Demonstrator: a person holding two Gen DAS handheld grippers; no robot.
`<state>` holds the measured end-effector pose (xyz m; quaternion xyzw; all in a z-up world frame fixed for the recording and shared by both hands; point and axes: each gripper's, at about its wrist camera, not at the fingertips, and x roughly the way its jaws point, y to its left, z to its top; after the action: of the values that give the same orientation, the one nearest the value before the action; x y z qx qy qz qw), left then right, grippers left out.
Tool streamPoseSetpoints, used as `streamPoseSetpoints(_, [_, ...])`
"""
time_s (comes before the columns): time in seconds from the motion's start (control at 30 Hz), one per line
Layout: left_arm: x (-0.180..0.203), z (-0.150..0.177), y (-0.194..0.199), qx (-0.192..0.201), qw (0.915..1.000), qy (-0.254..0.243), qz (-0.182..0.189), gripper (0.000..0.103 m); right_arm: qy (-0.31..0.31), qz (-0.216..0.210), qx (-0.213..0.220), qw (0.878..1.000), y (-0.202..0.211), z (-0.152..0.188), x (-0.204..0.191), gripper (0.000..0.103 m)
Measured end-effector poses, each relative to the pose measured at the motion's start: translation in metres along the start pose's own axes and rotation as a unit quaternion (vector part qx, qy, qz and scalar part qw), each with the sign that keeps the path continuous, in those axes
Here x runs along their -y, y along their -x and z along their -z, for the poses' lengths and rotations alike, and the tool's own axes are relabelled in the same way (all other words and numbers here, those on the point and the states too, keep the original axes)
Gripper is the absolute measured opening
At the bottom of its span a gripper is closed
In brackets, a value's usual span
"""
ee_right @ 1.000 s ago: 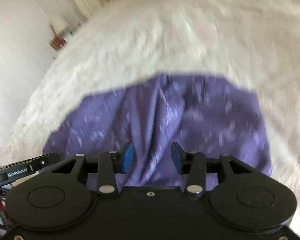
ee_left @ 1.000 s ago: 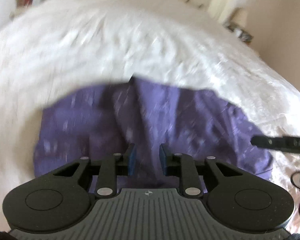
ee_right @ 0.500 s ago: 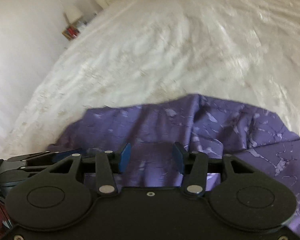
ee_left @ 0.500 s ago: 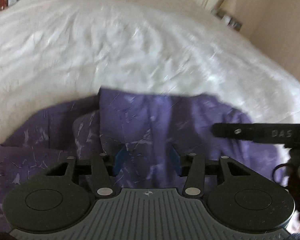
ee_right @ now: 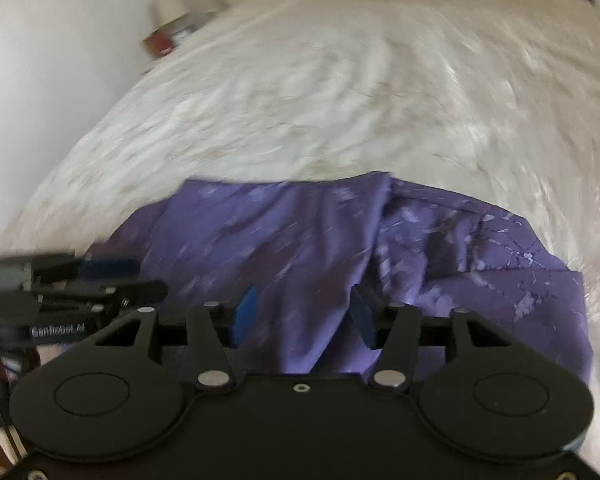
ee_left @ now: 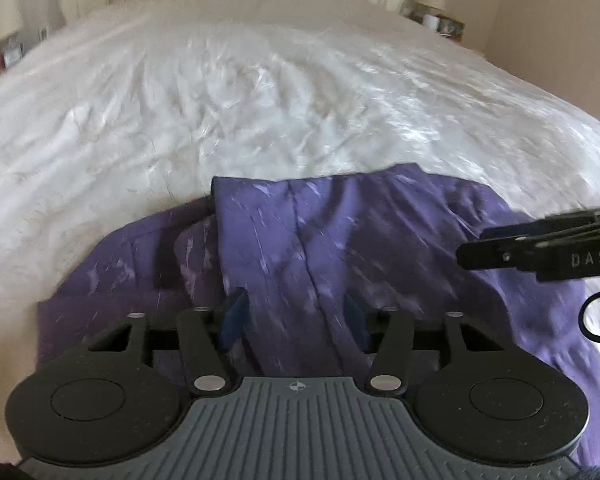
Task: Fold large clothes
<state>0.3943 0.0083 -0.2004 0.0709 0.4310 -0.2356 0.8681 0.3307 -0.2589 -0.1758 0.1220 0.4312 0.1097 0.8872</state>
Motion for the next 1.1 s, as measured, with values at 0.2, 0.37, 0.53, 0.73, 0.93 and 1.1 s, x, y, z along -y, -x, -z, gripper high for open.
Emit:
streamPoseSetpoints(0.2, [0.019, 0.049, -0.011, -0.065, 0.9961, -0.042, -0.043, 0.085, 0.069, 0.05, -0.069, 0.994, -0.011, 0.048, -0.029, 0.071])
streamPoseSetpoints(0.37, [0.006, 0.052, -0.024, -0.073, 0.9966, 0.014, -0.037, 0.098, 0.049, 0.08, -0.071, 0.993, -0.019, 0.057, -0.023, 0.083])
streamPoseSetpoints(0.53, [0.006, 0.049, -0.036, -0.079, 0.9966, 0.009, -0.023, 0.103, 0.048, 0.077, -0.079, 0.993, -0.026, 0.06, -0.023, 0.102])
streamPoseSetpoints(0.73, [0.001, 0.049, -0.041, -0.066, 0.9978, -0.007, -0.002, 0.103, 0.019, 0.078, -0.054, 0.995, -0.027, 0.066, -0.017, 0.102])
streamPoseSetpoints(0.93, [0.002, 0.051, -0.038, -0.059, 0.9976, -0.035, 0.0, 0.103, 0.045, 0.112, -0.053, 0.991, -0.033, 0.071, -0.03, 0.103])
streamPoseSetpoints(1.1, [-0.011, 0.041, -0.03, -0.08, 0.9959, -0.018, 0.04, 0.099, 0.032, 0.111, -0.054, 0.992, -0.025, 0.068, -0.03, 0.102])
